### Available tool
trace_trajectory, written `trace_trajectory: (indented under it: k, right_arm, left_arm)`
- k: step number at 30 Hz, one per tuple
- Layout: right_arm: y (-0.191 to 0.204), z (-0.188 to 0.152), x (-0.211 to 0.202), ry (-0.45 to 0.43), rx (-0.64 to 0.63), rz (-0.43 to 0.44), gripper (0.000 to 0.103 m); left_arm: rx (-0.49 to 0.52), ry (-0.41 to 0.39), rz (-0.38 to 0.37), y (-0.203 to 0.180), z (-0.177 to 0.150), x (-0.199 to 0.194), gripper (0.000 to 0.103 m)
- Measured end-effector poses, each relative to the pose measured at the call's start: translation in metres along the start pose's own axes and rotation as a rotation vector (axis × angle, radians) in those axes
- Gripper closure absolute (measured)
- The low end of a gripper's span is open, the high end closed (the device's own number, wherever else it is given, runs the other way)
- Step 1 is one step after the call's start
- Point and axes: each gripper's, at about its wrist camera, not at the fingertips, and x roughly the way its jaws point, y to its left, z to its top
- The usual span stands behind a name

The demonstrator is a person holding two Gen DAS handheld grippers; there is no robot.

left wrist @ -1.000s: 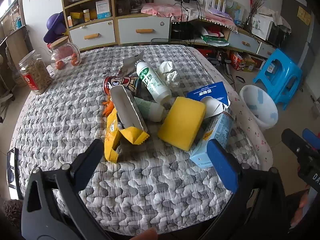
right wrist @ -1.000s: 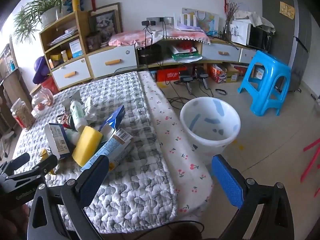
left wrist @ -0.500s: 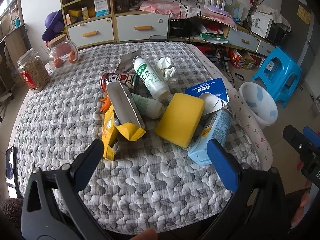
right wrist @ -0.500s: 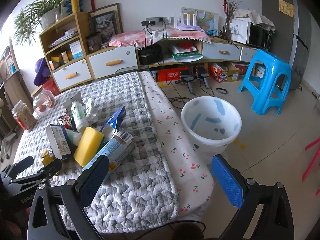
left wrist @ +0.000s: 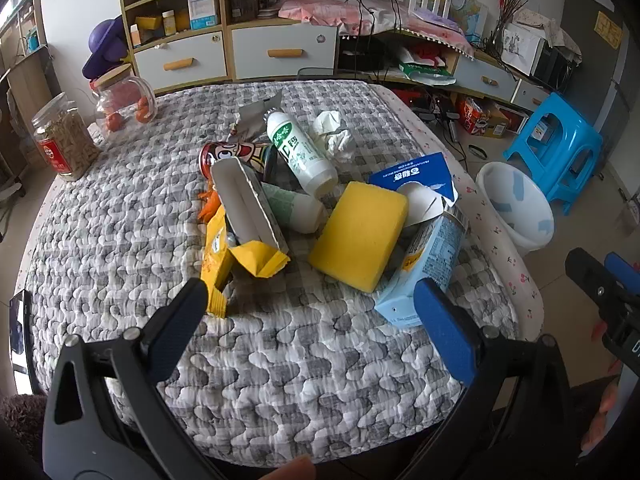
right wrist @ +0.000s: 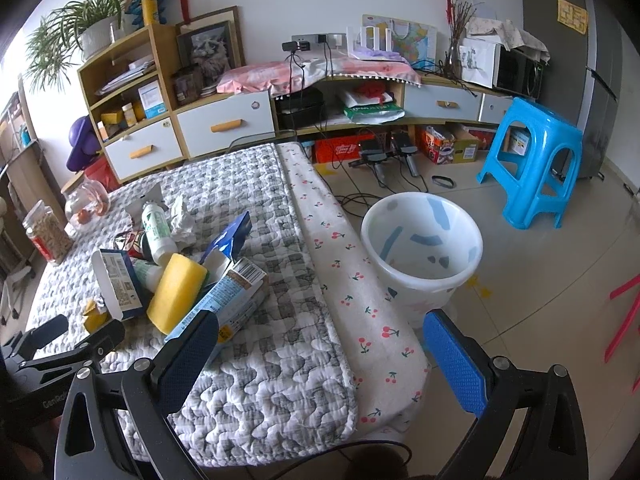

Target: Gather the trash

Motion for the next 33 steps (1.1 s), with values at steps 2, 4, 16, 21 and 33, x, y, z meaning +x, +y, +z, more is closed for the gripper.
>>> trace_trajectory:
  k: [2,4,16,21,33]
  right_arm:
    - [0.0001,0.0001,-0.0002,0.001,0.001,0.001,0.000]
    - [-0.0001,-0.0001,-0.0002,0.000,0.001,0.001,0.000]
    - [-0.0008,-0.0003,-0.0006,0.000,0.004,0.001,0.000]
    - [-0.0012,-0.0002,-0.0003,0.000,0.003,0.002,0.000]
    - [-0.0016,-0.0002,0.0003,0.001,0.004,0.002,0.000]
  left_arm:
    - [-0.001,0.002,-0.002,-0.0002,0.0003,0.0002,0.001]
    - [-0.001,0.002,-0.003,-0.0003,-0.0020,0.0001,0.001]
    - [0.000,0.005,-0.004,-0.0016,-0.0050,-0.0003,0.001]
    - [-0.002,0.007,-0.006,-0.0012,-0.0046,0.0006,0.001]
    - [0.000,0.011,-0.009,-0.0005,-0.0061,0.0012,0.001]
